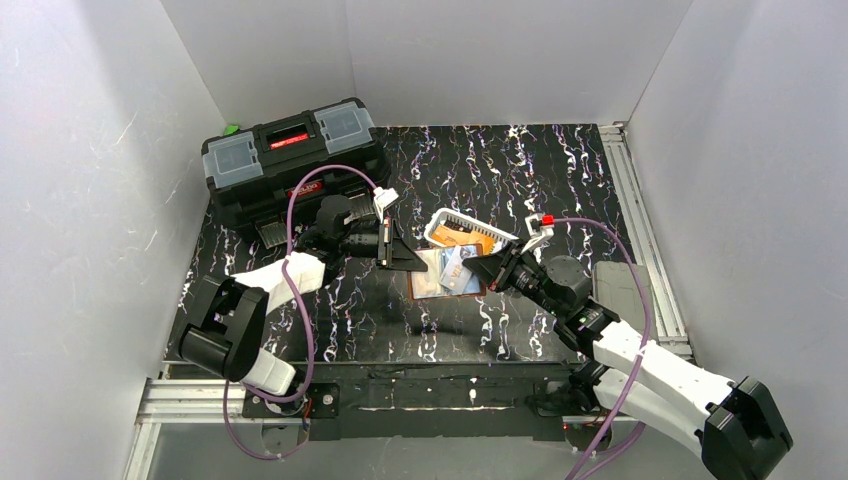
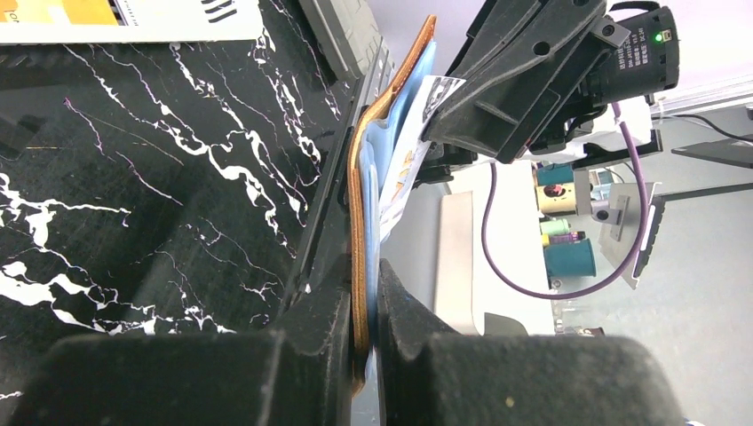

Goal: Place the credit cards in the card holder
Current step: Insert the credit card into the card holder.

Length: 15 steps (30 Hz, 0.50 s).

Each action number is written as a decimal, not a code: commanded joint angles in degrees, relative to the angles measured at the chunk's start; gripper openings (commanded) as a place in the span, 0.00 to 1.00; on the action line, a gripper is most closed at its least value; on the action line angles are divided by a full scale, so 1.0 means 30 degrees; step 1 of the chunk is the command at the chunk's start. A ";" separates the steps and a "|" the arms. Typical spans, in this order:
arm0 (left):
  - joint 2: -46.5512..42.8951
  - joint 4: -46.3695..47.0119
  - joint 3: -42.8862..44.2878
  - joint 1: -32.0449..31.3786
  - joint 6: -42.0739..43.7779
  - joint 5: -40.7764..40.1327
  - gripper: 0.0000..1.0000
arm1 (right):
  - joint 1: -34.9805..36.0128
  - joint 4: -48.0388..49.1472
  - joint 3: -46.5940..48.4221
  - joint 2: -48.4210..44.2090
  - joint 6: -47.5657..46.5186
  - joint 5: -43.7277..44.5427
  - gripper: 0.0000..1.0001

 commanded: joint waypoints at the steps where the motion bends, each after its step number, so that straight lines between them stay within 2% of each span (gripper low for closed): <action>1: -0.1258 0.1041 0.0625 0.0065 -0.0800 0.1361 0.00 | -0.0079 -0.0254 -0.0281 -0.0251 -0.0456 0.1168 0.01; 9: -0.1337 0.1129 0.0551 0.0035 -0.0826 0.1458 0.00 | -0.0065 0.0127 -0.0427 -0.0424 -0.0491 0.1900 0.01; 15: -0.1433 0.1353 0.0428 0.0002 -0.0926 0.1291 0.00 | -0.0065 0.1091 -0.0207 0.1009 -0.0175 0.0010 0.01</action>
